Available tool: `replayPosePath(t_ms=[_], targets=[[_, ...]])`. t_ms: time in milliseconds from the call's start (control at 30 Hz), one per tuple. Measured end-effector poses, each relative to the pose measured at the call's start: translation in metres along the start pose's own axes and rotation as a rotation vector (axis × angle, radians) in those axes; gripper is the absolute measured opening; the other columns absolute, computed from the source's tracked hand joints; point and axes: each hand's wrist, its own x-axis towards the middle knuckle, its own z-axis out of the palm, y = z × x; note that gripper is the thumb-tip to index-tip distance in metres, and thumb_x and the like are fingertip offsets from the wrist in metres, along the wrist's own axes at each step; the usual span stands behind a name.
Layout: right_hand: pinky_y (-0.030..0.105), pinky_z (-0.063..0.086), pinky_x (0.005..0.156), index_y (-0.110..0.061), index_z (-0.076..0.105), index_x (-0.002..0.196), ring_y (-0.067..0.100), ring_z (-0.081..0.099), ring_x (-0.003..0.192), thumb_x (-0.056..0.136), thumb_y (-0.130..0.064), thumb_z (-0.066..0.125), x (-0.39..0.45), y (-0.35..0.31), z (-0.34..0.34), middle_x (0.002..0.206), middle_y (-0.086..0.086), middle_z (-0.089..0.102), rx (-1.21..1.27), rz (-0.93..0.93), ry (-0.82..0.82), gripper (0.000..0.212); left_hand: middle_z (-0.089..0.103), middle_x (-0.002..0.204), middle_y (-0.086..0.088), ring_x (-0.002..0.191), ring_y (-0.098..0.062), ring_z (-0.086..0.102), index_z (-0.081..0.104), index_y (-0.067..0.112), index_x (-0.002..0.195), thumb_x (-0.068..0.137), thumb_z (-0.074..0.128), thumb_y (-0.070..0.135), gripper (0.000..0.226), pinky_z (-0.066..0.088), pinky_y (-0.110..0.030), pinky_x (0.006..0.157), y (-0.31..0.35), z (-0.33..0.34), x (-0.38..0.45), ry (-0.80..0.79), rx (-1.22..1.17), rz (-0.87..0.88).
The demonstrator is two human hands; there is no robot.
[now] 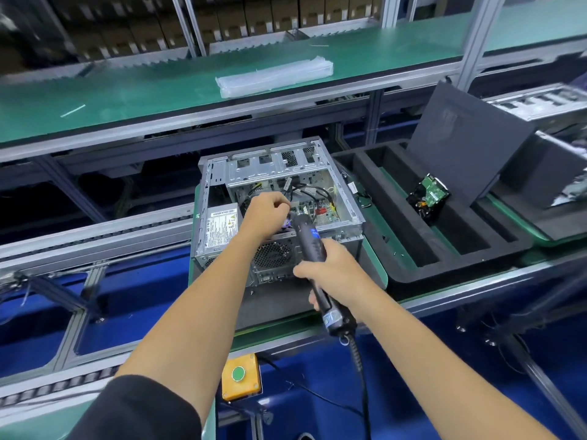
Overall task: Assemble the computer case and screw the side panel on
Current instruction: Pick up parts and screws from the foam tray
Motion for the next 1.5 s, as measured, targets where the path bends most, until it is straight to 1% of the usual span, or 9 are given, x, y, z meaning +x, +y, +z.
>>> replayPosePath(t_ms=[267,367,467,633,833,1000,1133,1267,1500], targets=[[0.038,0.049,0.062,-0.009,0.052,0.113,0.021,0.056,0.056,0.084,-0.011,0.066,0.048,-0.036,-0.055,0.092,0.011,0.056,-0.064,-0.119,0.053,0.032,0.049,0.057,0.002,0.055,-0.017,0.041,0.049,0.017,0.060,0.087,0.046,0.014,0.028,0.032,-0.028,0.053,0.042,0.007,0.045,-0.034,0.044,0.082],[0.032,0.048,0.050,-0.011,0.049,0.111,0.021,0.057,0.051,0.081,-0.007,0.066,0.061,-0.037,-0.080,0.083,0.002,0.055,-0.030,-0.146,0.104,0.034,0.044,0.057,-0.005,0.057,-0.021,0.037,0.042,0.011,0.058,0.086,0.043,0.009,0.028,0.028,-0.031,0.054,0.066,0.024,0.066,-0.070,0.091,0.146],[0.031,0.048,0.055,-0.024,0.037,0.115,0.014,0.055,0.056,0.077,-0.013,0.066,0.075,-0.033,-0.115,0.095,-0.005,0.045,-0.026,-0.130,0.146,0.049,0.043,0.055,-0.003,0.055,-0.018,0.038,0.040,0.013,0.054,0.085,0.043,0.007,0.031,0.026,-0.030,0.051,0.092,0.053,0.084,-0.123,0.111,0.186],[0.032,0.048,0.043,-0.015,0.051,0.095,0.027,0.054,0.043,0.076,-0.005,0.063,0.105,-0.013,-0.184,0.079,0.010,0.050,0.037,-0.108,0.194,0.025,0.052,0.069,-0.013,0.070,-0.030,0.047,0.038,0.008,0.058,0.084,0.046,0.006,0.026,0.034,-0.032,0.058,0.126,0.123,0.111,-0.285,0.170,0.149],[0.031,0.048,0.041,-0.010,0.050,0.099,0.025,0.055,0.041,0.067,-0.010,0.063,0.152,0.023,-0.257,0.077,0.011,0.053,0.006,0.004,0.149,0.034,0.060,0.083,-0.023,0.072,-0.033,0.050,0.036,0.009,0.059,0.086,0.046,0.004,0.030,0.035,-0.031,0.056,0.142,0.216,0.146,-0.471,0.279,-0.006],[0.030,0.046,0.043,-0.013,0.051,0.104,0.022,0.053,0.042,0.078,-0.002,0.060,0.189,0.064,-0.297,0.082,0.013,0.054,-0.018,0.105,0.090,0.029,0.061,0.085,-0.019,0.095,-0.038,0.061,0.052,0.001,0.071,0.091,0.049,0.009,0.021,0.044,-0.038,0.071,0.126,0.282,0.159,-0.626,0.451,-0.070],[0.031,0.048,0.045,-0.010,0.048,0.111,0.023,0.054,0.045,0.075,-0.005,0.060,0.205,0.083,-0.311,0.085,0.015,0.055,-0.008,0.177,0.042,0.038,0.062,0.099,-0.019,0.097,-0.035,0.062,0.058,-0.001,0.089,0.086,0.055,0.009,0.011,0.042,-0.033,0.068,0.101,0.321,0.154,-0.710,0.554,-0.141],[0.032,0.049,0.046,-0.010,0.040,0.131,0.025,0.054,0.050,0.078,-0.006,0.059,0.218,0.095,-0.323,0.106,0.026,0.061,0.009,0.211,0.024,0.057,0.059,0.120,-0.011,0.109,-0.029,0.058,0.056,0.010,0.123,0.080,0.069,0.018,0.045,0.047,-0.032,0.084,0.088,0.356,0.152,-0.878,0.690,-0.116],[0.034,0.048,0.045,-0.011,0.041,0.129,0.024,0.052,0.047,0.079,-0.006,0.058,0.229,0.095,-0.328,0.097,0.018,0.057,0.015,0.183,-0.022,0.054,0.049,0.131,-0.014,0.120,-0.030,0.051,0.046,0.009,0.132,0.090,0.049,0.006,0.042,0.042,-0.035,0.096,0.071,0.380,0.145,-0.905,0.698,-0.149]])
